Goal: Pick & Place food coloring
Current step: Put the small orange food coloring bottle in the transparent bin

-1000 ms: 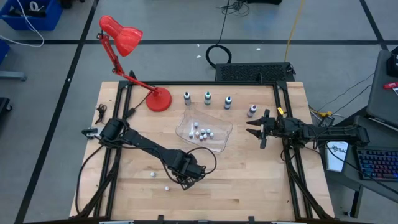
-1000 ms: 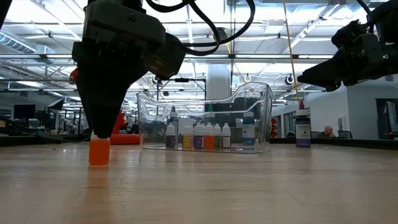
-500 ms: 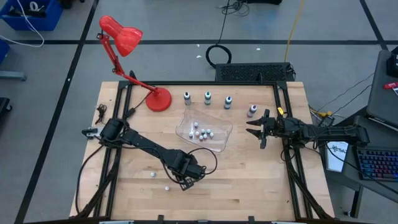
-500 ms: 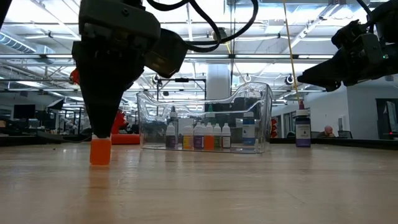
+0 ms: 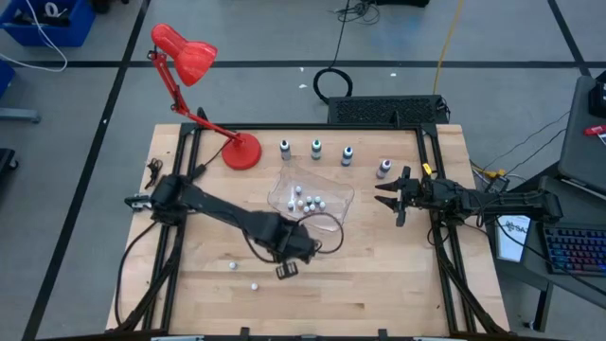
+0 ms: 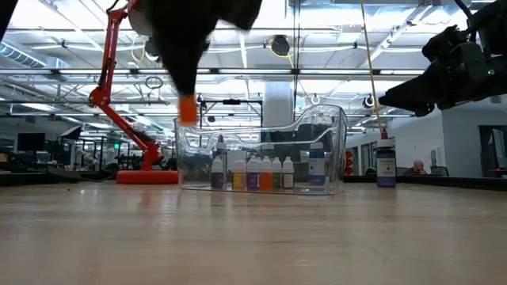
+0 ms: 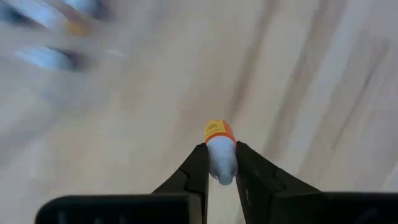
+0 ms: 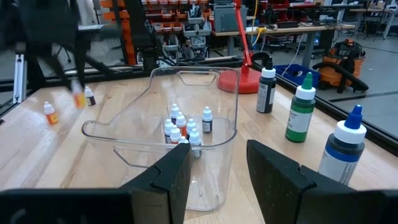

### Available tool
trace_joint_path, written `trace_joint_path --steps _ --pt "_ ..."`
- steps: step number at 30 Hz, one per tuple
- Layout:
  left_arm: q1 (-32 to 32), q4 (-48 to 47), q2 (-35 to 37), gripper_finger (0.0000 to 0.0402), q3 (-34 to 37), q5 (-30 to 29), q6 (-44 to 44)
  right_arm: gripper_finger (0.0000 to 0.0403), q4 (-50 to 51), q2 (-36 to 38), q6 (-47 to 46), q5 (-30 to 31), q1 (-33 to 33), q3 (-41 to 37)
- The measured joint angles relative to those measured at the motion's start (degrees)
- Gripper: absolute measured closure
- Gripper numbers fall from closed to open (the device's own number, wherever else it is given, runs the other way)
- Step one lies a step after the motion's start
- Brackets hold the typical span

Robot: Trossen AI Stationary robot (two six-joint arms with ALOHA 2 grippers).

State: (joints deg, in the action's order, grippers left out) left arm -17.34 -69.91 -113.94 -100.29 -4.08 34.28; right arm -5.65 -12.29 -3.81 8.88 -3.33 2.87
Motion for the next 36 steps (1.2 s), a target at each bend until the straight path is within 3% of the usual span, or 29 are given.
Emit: trace_joint_path --steps 5,8,11,17,26,36 --pt "4.75 -11.77 0.53 0.0346 -14.96 -7.44 -6.90 0.0259 0.00 0.02 0.00 -0.01 0.00 0.00" --pt "9.77 -15.53 0.57 0.0346 -20.77 -7.69 -10.87 0.0259 0.02 0.02 0.00 0.00 0.00 0.00" --pt "15.70 -16.15 0.54 0.0346 -21.76 -5.60 -14.72 0.0259 0.02 0.02 0.00 0.00 0.00 0.00" --pt "24.60 -11.80 0.42 0.0346 -14.44 -0.33 -22.44 0.0259 0.01 0.00 0.00 0.00 0.00 0.00" --pt "27.97 3.26 0.34 0.0346 1.15 8.95 -28.05 0.0259 0.00 0.02 0.00 0.00 0.00 0.00" --pt "29.66 11.45 0.38 0.0346 11.96 9.15 -27.17 0.0259 0.00 0.02 0.00 0.00 0.00 0.00"
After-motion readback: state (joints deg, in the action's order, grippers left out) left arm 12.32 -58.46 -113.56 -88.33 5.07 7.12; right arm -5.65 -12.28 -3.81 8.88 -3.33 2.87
